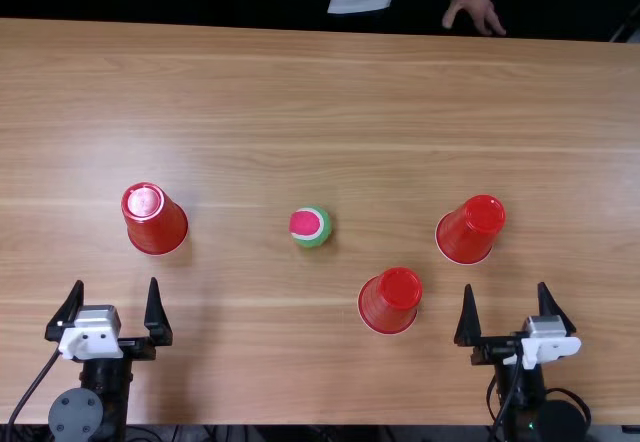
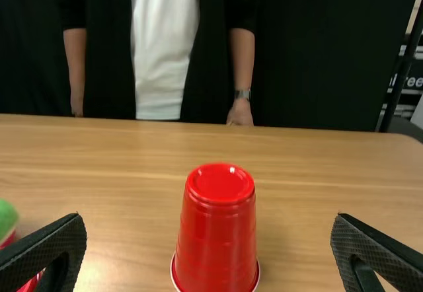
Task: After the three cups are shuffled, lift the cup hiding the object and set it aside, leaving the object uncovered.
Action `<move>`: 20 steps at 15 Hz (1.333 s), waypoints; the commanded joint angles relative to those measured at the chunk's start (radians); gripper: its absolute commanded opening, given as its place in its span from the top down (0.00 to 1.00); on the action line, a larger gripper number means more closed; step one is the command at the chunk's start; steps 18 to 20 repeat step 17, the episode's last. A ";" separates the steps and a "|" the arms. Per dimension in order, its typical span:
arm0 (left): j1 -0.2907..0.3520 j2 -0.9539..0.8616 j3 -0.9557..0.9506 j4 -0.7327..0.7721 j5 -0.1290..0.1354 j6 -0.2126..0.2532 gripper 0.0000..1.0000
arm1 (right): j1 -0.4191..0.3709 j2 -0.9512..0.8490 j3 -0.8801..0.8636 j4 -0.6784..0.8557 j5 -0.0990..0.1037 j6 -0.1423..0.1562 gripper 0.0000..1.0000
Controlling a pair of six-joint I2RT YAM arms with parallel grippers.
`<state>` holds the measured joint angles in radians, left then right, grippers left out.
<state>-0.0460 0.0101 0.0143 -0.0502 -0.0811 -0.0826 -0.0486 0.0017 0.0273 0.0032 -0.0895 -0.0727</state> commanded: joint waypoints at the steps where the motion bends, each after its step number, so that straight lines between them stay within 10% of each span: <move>1: -0.009 -0.010 -0.014 -0.007 0.009 0.007 0.00 | -0.011 -0.002 -0.009 0.010 0.001 0.005 0.00; 20: -0.008 -0.010 -0.014 -0.011 0.006 -0.006 0.00 | -0.011 -0.002 -0.009 0.010 -0.004 0.003 0.00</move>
